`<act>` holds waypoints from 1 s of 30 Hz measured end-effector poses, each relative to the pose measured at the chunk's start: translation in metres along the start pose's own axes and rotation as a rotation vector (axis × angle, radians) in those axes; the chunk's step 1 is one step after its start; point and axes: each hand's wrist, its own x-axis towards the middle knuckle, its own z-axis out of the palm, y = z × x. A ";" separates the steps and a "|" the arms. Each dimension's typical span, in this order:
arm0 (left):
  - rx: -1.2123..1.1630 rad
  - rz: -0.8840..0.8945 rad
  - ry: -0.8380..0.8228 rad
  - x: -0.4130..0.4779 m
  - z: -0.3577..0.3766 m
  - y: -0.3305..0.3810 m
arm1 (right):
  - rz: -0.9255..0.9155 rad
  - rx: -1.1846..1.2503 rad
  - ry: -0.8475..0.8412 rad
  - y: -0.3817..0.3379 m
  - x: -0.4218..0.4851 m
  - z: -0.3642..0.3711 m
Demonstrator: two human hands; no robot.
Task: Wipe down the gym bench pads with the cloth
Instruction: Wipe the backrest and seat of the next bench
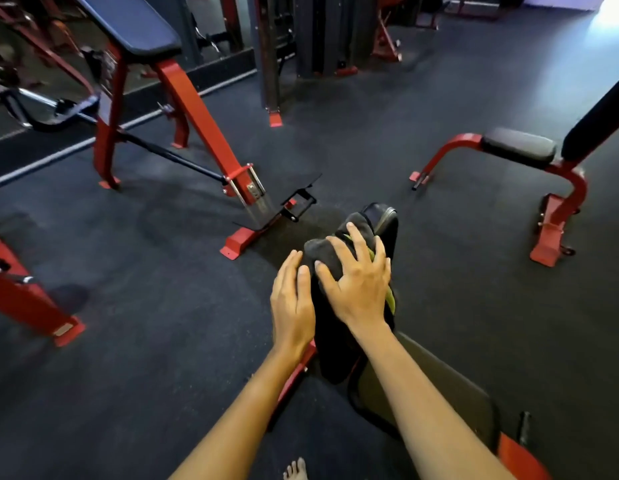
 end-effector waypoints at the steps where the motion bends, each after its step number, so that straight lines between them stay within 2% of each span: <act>1: 0.005 0.009 -0.002 0.004 0.004 -0.003 | -0.005 -0.006 0.018 0.003 0.008 0.001; 7: 0.112 0.168 -0.083 0.006 0.032 -0.002 | 0.043 0.002 -0.058 0.038 0.084 -0.004; 11: 0.406 0.325 -0.073 0.002 0.046 -0.013 | 0.090 0.000 -0.182 0.066 0.127 -0.003; 13: 0.493 0.384 -0.034 0.001 0.048 -0.019 | 0.091 -0.020 -0.177 0.065 0.125 -0.003; 17: 0.557 0.464 0.022 0.005 0.050 -0.024 | -0.099 -0.030 0.006 0.043 0.066 -0.001; 21: 0.562 0.466 0.030 0.003 0.050 -0.022 | -0.205 -0.055 -0.015 0.049 0.073 -0.001; 23: 0.571 0.468 0.041 0.002 0.050 -0.021 | -0.158 -0.049 -0.033 0.061 0.100 -0.002; 27: 0.579 0.471 0.077 0.002 0.052 -0.021 | 0.106 0.051 -0.203 0.080 0.142 -0.003; 30: 0.583 0.501 0.094 0.003 0.052 -0.025 | -0.004 -0.050 -0.103 0.067 0.116 -0.004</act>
